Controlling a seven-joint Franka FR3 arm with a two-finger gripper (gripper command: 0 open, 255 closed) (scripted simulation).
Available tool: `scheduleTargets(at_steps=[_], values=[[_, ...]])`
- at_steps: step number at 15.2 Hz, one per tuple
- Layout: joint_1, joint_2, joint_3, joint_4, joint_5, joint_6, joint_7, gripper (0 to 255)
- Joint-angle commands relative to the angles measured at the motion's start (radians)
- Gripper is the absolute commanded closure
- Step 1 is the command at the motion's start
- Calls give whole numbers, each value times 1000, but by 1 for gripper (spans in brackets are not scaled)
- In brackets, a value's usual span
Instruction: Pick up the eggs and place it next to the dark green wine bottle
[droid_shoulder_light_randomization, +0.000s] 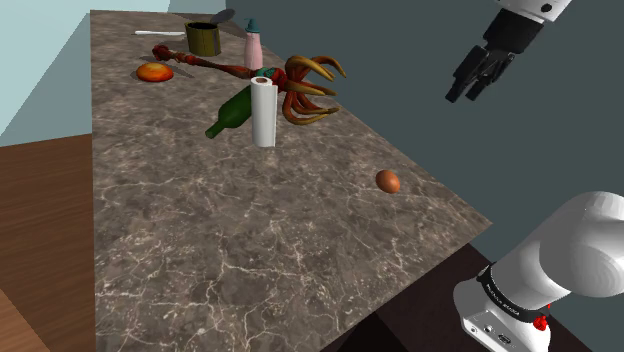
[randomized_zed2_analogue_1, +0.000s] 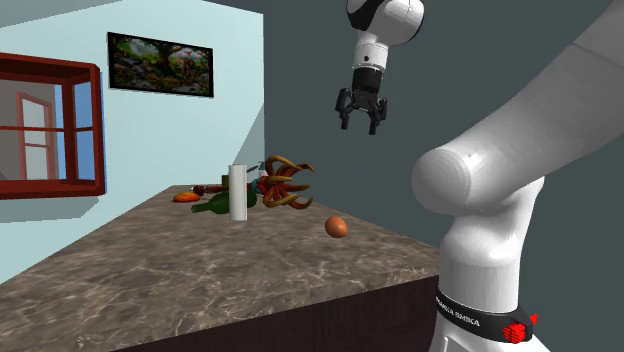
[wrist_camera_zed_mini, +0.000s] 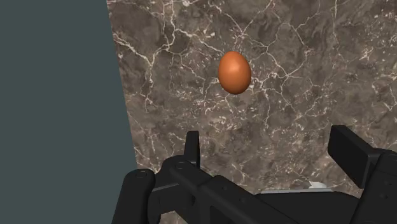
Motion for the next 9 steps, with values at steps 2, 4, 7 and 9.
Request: scheduleTargets(at_steps=[2, 4, 7, 9], values=[[0, 12, 7, -23, 1, 26, 7, 0], [1, 39, 21, -67, 2, 80, 20, 0], [3, 89, 41, -125, 5, 163, 41, 0], [5, 130, 54, -159, 6, 220, 55, 0]])
